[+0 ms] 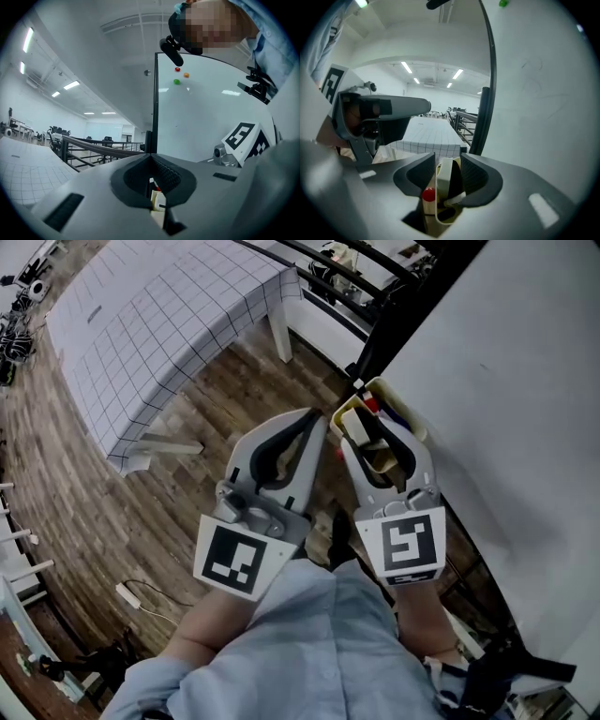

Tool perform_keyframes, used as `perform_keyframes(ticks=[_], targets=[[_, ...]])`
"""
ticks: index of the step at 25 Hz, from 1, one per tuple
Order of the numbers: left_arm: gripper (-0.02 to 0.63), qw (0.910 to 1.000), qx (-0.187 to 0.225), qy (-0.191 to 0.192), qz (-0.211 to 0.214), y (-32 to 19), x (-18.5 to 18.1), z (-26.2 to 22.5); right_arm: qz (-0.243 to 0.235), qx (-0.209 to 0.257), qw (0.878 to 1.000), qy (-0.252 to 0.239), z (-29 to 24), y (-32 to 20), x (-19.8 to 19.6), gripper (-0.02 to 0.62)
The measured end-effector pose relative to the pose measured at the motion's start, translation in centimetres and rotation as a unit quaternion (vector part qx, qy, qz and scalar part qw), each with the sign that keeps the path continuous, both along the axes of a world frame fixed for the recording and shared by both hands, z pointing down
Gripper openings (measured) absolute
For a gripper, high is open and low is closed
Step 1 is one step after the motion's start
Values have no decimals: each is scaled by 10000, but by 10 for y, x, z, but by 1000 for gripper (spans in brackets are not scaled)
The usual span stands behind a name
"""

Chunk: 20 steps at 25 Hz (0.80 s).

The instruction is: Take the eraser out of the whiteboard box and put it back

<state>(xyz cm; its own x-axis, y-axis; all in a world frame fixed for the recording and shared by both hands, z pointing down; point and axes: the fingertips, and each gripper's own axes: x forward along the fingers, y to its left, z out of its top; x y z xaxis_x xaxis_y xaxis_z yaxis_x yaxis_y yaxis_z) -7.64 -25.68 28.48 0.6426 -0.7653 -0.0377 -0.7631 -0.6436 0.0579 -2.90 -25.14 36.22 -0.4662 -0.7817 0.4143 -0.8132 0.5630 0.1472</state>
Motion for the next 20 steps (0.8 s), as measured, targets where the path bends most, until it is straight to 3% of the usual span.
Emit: perform_keyframes(ticks=[3,6,15,20], targets=[[-2,9999,-78,41,124,-7,1,8,84,-77,9997,206,3,-1,-3,155],[-2,9996,-148,75,243,-13,2,13,101,-73,9999,-70,-11,1,-5,157],[-2,9979,-212,130,594,-25,4,16,221,-175,9993,-231,-15,9,-33,162],[-2,9969,-204,130,752,-27,4,17,710,-481,9963,-11,12,2,-21,162]])
